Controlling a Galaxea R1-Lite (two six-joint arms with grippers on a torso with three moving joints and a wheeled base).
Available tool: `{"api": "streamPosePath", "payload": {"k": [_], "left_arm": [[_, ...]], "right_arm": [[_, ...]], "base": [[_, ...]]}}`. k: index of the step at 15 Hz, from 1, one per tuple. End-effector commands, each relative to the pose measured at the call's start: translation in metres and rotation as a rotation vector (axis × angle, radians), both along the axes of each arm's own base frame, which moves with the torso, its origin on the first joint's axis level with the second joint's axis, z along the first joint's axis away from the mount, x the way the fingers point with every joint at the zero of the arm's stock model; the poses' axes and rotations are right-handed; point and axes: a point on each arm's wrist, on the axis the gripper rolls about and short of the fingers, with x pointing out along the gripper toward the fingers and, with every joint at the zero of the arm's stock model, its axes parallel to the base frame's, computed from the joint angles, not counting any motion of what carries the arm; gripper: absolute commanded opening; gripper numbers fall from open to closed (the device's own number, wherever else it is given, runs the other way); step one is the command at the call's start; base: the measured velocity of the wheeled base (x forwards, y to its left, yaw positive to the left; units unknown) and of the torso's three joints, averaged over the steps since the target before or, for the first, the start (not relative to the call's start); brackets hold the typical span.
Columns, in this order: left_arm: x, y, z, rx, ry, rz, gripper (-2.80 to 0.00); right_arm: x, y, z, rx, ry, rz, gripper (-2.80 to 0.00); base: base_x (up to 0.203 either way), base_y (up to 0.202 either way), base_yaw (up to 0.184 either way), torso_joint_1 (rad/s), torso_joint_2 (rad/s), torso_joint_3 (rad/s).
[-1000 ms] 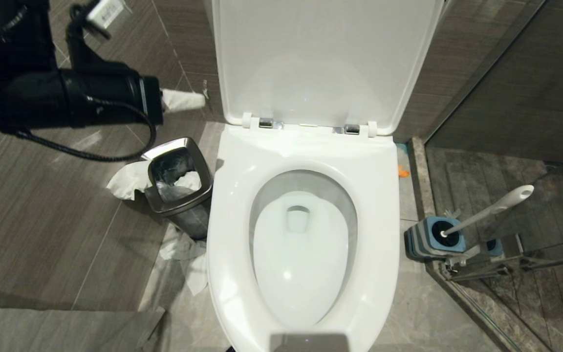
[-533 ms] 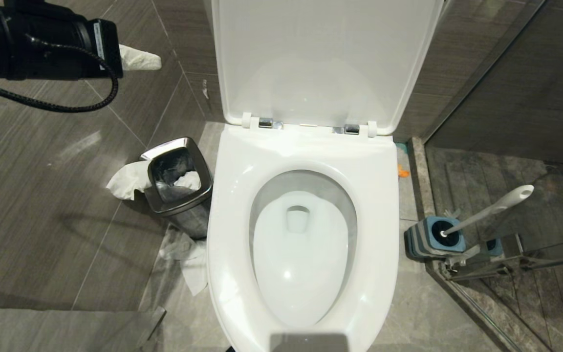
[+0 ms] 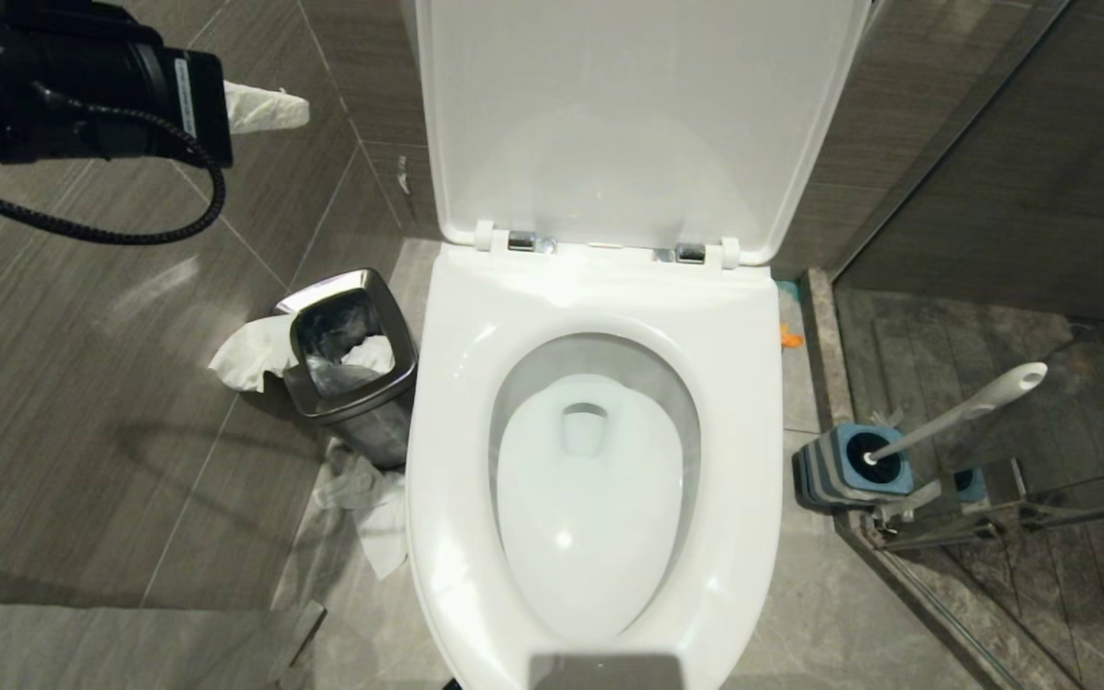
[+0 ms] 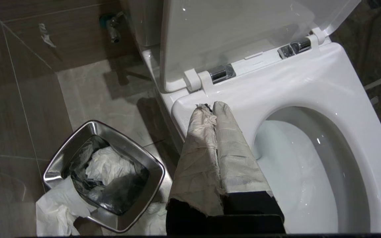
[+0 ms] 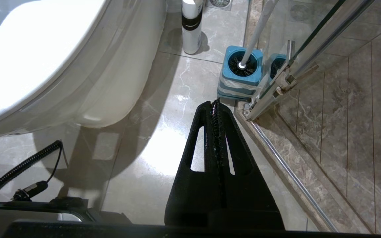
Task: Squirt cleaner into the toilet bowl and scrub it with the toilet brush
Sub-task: Close the toilet lid
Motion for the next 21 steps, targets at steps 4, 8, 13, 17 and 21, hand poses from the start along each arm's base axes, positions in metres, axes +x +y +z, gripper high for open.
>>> {"api": "streamPosePath", "payload": {"k": [4,8,13,17,21], "left_arm": [[-0.0047,0.0017,0.0009,-0.028,0.011,0.002,-2.8],[-0.0065,0.0022,0.0021,-0.033,0.009,0.004,-2.8],[-0.0062,0.0029,0.0015,-0.038,0.015,0.008,-2.8],[-0.0057,0.003,0.0021,-0.041,0.015,0.034,-2.8],[-0.0073,0.003,0.0028,-0.041,0.01,0.034,-2.8]], "right_arm": [[0.0,0.0,0.0001,0.0,0.001,0.001,-2.8],[0.0,0.0,0.0001,0.0,0.001,0.001,-2.8],[0.0,0.0,0.0001,0.0,0.001,0.001,-2.8],[0.0,0.0,0.0001,0.0,0.001,0.001,-2.8],[0.0001,0.0,-0.0001,0.0,0.001,0.001,-2.8]], "base": [[0.0,0.0,0.0,0.0,0.0,0.0],[0.0,0.0,0.0,0.0,0.0,0.0],[0.0,0.0,0.0,0.0,0.0,0.0],[0.0,0.0,0.0,0.001,0.0,-0.017],[0.0,0.0,0.0,0.002,0.01,-0.156]]}}
